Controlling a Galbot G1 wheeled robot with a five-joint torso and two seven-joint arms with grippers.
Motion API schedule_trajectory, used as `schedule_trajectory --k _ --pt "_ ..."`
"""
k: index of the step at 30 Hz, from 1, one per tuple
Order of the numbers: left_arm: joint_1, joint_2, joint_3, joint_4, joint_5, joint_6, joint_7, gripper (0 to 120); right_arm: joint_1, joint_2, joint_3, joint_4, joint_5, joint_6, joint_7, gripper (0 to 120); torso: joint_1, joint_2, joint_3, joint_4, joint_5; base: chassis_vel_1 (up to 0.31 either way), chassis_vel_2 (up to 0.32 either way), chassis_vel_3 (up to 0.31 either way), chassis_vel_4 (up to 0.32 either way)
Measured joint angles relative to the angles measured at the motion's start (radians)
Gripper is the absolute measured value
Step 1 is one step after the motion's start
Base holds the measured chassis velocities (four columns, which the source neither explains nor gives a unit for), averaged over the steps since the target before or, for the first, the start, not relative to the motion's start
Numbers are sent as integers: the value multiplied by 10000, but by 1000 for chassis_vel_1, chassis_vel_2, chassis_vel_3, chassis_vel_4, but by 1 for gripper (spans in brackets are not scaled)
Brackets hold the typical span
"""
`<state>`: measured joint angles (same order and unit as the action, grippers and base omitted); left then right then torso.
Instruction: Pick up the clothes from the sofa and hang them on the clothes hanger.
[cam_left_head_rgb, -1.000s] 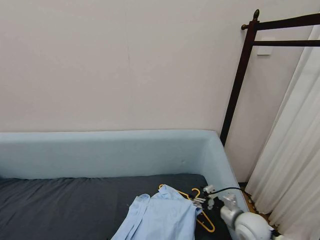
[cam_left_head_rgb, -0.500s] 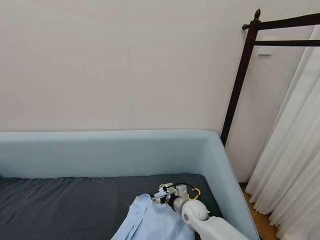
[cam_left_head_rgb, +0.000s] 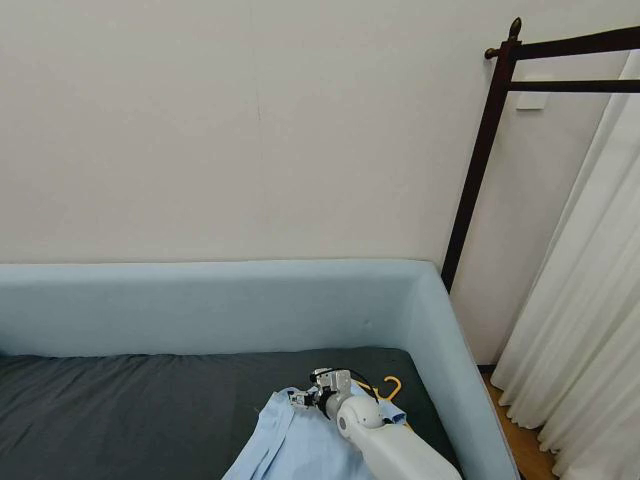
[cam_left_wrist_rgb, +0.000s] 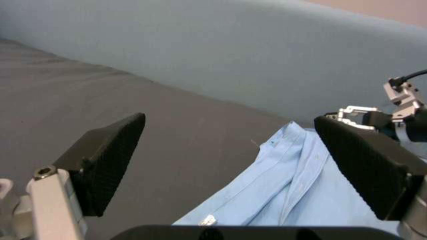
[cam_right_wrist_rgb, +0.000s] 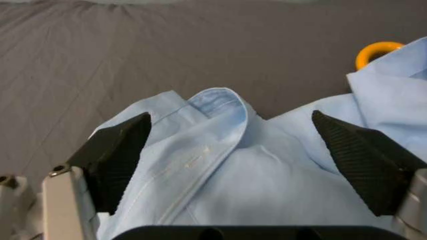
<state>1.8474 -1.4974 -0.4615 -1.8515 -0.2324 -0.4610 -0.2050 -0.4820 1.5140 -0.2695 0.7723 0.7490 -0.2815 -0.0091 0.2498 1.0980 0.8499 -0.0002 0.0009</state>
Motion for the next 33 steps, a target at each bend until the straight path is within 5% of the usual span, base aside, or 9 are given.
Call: schedule_trajectory --k 5,26,33 --pt "-21 37 -36 16 -36 0 0 100 187 200 18 -481 -163 110 -161 81 0 0 0 -1 0 0 0 0 0" --pt "-71 65 -89 146 -45 -125 -2 100 443 486 -109 -1360 -656 -347 -573 2 -2 0 0 -2 1 0 0 0 0" --pt "-91 52 -100 155 -44 -131 -14 100 501 557 -116 -1433 -742 -269 -616 0 -2 0 0 -1 1 0 0 0 0"
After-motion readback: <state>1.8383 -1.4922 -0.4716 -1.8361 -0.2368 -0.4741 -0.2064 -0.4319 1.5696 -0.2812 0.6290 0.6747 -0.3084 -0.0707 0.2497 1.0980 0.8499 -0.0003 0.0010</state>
